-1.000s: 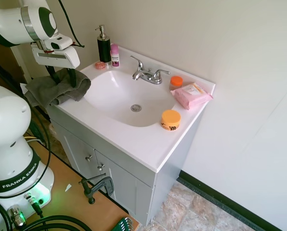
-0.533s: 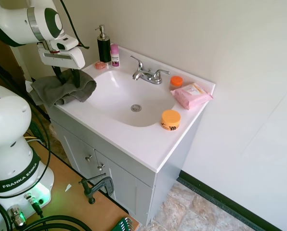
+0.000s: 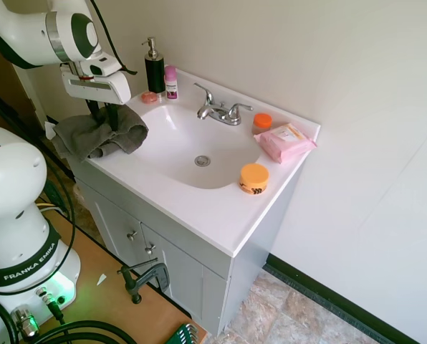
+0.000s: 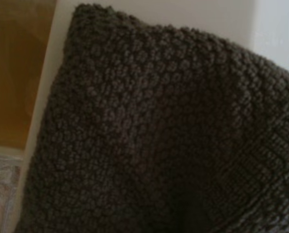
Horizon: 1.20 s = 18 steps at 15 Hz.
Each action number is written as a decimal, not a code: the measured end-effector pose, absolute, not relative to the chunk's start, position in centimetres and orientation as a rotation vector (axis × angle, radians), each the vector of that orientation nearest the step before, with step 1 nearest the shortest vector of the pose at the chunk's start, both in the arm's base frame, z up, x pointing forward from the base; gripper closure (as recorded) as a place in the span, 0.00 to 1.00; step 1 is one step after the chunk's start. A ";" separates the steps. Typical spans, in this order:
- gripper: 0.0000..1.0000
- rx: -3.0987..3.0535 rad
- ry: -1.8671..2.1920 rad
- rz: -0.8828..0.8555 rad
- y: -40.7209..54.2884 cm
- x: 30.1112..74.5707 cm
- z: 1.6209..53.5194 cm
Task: Clean the sink
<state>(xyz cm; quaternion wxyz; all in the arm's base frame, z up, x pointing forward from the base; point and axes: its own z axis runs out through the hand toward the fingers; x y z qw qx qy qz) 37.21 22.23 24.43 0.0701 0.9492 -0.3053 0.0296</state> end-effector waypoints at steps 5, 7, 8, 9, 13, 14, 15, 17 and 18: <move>1.00 2.856 -1.077 0.074 20.7 38.4 25.6; 1.00 2.852 -1.170 0.051 19.5 39.2 25.8; 1.00 2.848 -1.207 0.038 19.0 39.5 25.9; 1.00 2.842 -1.238 0.033 18.7 39.8 26.1; 1.00 2.788 -1.411 -0.025 16.6 41.8 26.4; 1.00 2.772 -1.443 -0.050 16.1 42.3 26.0; 1.00 2.756 -1.469 -0.079 15.6 42.6 25.5; 1.00 2.735 -1.511 -0.133 14.7 43.3 24.4; 1.00 2.722 -1.531 -0.153 14.2 43.7 23.9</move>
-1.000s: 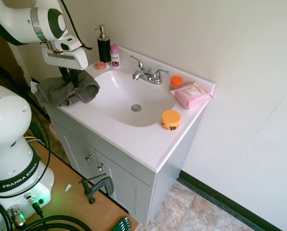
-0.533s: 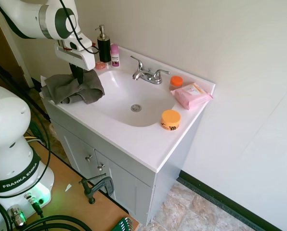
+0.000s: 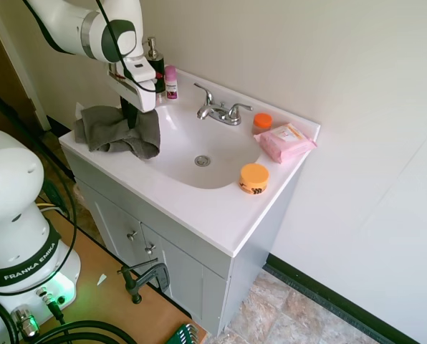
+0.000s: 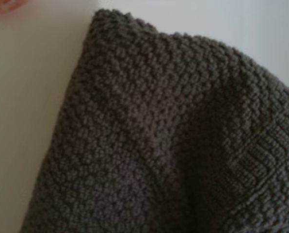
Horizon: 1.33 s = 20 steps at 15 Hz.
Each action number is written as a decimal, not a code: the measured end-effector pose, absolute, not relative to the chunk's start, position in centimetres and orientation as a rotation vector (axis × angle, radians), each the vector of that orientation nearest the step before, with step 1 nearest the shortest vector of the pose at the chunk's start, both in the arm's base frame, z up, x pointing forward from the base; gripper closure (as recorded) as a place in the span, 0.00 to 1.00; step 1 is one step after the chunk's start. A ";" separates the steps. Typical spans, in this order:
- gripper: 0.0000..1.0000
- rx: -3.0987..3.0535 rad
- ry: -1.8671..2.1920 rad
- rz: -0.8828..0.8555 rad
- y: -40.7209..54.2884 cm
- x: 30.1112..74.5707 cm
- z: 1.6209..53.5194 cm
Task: Clean the sink
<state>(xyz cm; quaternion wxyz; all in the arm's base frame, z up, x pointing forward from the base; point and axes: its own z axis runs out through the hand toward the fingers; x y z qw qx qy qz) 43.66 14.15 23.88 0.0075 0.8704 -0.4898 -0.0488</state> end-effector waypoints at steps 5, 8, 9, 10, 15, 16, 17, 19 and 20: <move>1.00 2.644 -1.575 -0.250 11.1 45.4 20.3; 1.00 2.619 -1.523 -0.265 10.0 45.4 19.1; 1.00 2.615 -1.489 -0.260 9.6 45.3 18.8; 1.00 2.610 -1.446 -0.248 9.0 45.2 18.3; 1.00 2.591 -1.264 -0.144 7.2 45.2 16.1; 1.00 2.585 -1.231 -0.106 6.8 45.2 15.7; 1.00 2.571 -1.201 -0.064 6.2 45.3 15.3; 1.00 2.547 -1.154 0.006 4.7 45.4 14.7; 1.00 2.535 -1.141 0.030 3.8 45.4 14.5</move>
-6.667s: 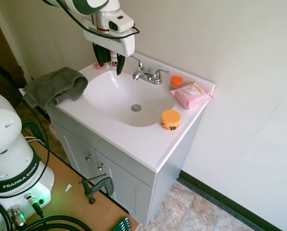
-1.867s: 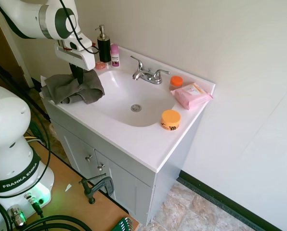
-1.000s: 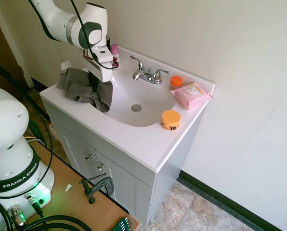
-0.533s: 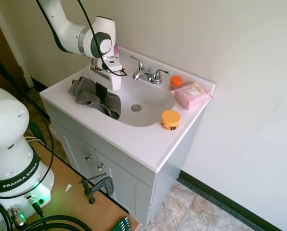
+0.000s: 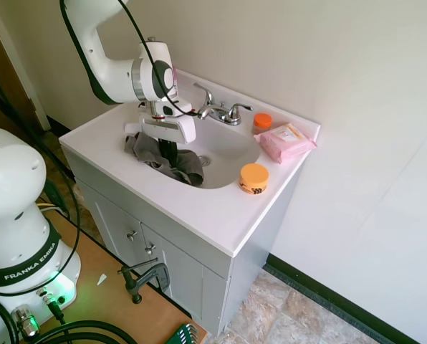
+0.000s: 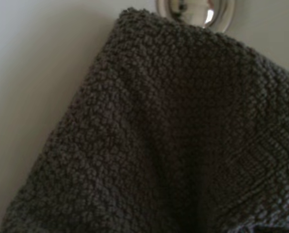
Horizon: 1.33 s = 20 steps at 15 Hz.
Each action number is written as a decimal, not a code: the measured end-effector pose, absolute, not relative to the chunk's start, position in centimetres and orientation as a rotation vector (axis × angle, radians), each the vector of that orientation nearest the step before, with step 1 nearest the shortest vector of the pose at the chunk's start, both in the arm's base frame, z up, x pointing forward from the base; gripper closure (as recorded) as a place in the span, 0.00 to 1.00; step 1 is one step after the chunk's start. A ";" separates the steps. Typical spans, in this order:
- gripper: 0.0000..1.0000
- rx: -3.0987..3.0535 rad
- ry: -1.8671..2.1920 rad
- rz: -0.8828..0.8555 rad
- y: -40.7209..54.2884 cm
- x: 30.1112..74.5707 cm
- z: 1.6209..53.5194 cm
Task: Clean the sink
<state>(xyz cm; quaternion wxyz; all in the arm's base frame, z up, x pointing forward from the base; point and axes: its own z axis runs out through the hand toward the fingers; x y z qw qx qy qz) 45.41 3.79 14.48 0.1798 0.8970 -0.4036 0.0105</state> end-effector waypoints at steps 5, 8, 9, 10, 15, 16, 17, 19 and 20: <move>1.00 2.498 -1.079 0.160 0.6 45.5 13.8; 1.00 2.474 -1.029 0.237 -0.5 45.4 13.4; 1.00 2.465 -1.013 0.261 -0.8 45.4 13.3; 1.00 2.456 -0.998 0.289 -1.3 45.6 13.2; 1.00 2.457 -0.931 0.434 -2.6 46.1 12.4; 1.00 2.459 -0.928 0.460 -2.5 46.0 12.3; 1.00 2.461 -0.935 0.488 -2.5 45.9 12.2; 1.00 2.477 -0.965 0.545 -2.3 45.8 12.0; 1.00 2.486 -0.983 0.571 -2.0 45.8 11.9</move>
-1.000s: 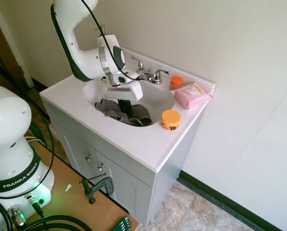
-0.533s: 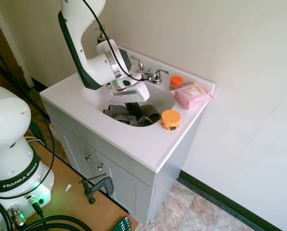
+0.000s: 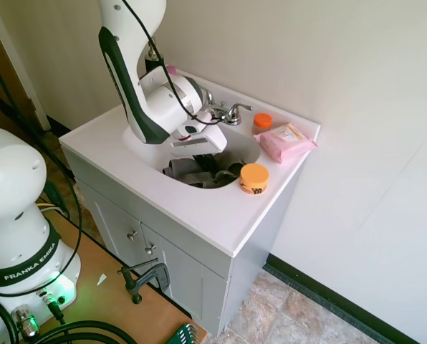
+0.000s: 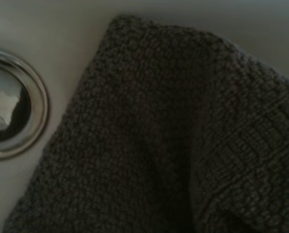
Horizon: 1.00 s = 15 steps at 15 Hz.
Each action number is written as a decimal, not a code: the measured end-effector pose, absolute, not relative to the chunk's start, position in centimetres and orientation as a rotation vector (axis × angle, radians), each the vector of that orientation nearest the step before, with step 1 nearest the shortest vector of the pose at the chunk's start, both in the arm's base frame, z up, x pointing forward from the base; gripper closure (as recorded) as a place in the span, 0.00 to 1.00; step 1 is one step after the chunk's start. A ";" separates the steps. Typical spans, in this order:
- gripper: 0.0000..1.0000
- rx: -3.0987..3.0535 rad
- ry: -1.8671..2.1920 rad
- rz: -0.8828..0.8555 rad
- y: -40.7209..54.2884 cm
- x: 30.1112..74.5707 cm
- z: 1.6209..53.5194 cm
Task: Clean the sink
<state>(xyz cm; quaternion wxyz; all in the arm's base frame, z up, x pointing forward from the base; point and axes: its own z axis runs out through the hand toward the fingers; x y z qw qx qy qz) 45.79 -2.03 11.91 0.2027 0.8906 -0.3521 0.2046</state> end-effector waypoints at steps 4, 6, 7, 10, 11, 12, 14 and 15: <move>1.00 2.533 -1.056 0.617 1.6 45.6 11.2; 1.00 2.561 -1.097 0.612 4.2 45.5 11.1; 1.00 2.570 -1.113 0.607 5.2 45.6 11.2; 1.00 2.586 -1.195 0.585 7.6 45.9 11.4; 1.00 2.590 -1.231 0.571 8.5 46.0 11.6; 1.00 2.594 -1.267 0.556 9.3 46.1 11.8; 1.00 2.595 -1.338 0.515 10.0 46.5 12.2; 1.00 2.595 -1.375 0.490 10.2 46.7 12.3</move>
